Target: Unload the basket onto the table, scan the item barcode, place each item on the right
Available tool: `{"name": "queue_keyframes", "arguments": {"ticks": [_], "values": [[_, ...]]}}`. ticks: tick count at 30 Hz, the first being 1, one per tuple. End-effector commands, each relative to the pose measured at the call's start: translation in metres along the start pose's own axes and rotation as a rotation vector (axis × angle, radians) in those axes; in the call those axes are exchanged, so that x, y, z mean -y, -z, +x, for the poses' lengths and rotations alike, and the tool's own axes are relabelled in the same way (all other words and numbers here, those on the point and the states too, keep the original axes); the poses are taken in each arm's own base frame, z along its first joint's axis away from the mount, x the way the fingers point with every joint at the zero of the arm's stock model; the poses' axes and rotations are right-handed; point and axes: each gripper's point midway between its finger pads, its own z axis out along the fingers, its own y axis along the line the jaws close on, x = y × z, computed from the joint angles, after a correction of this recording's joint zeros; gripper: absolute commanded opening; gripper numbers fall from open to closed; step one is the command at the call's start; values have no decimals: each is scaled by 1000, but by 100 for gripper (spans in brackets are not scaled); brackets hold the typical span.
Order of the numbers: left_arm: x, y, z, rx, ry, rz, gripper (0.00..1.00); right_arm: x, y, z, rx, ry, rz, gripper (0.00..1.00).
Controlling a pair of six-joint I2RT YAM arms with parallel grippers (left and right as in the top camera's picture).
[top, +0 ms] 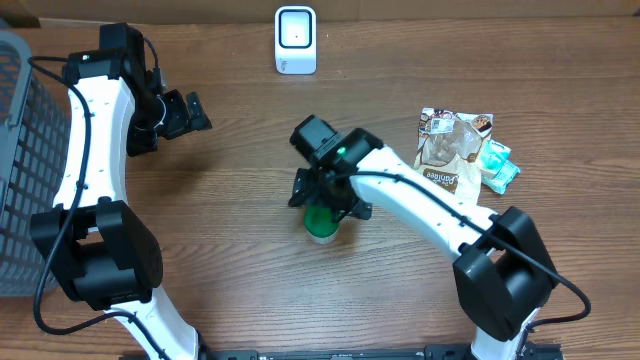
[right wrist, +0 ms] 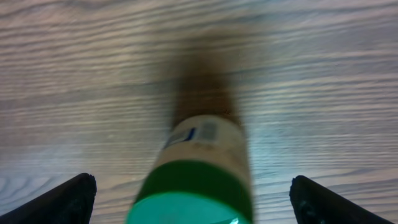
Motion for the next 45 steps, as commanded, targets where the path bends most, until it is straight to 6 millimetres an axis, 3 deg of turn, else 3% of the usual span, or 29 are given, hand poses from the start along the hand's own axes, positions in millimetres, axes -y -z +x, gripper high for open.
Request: {"name": "queue_keyframes", "arguments": {"ticks": [1,8,13,16,19,25,28,32,39,40,42,45], "values": [[-1,7,-4,24,7,-3,100,-5,-8,15,13,-6,35,93],[-1,7,-4,24,7,-3,100,-1,-18,23,14,34,95,78],[-1,7,-4,24,7,-3,100,-2,-17,22,11,158,93,56],[-1,7,-4,24,7,-3,100,-7,-12,15,24,227,74,57],[-1,7,-4,24,7,-3,100,-21,3,1,62,408,35,61],[-1,7,-4,24,7,-3,100,-61,53,-24,206,1026,-30,66],[-1,7,-4,24,7,-3,100,-63,55,-22,216,1397,3,76],[-1,7,-4,24,7,-3,100,-55,45,-19,186,1646,36,78],[-1,7,-4,24,7,-3,100,-47,32,-16,148,1696,3,79],[-1,7,-4,24,7,-3,100,-52,32,-14,155,1680,-40,90],[-1,7,-4,24,7,-3,100,-64,34,-18,203,1570,-81,100],[-1,7,-4,24,7,-3,100,-81,40,-32,276,1316,-134,100]]}}
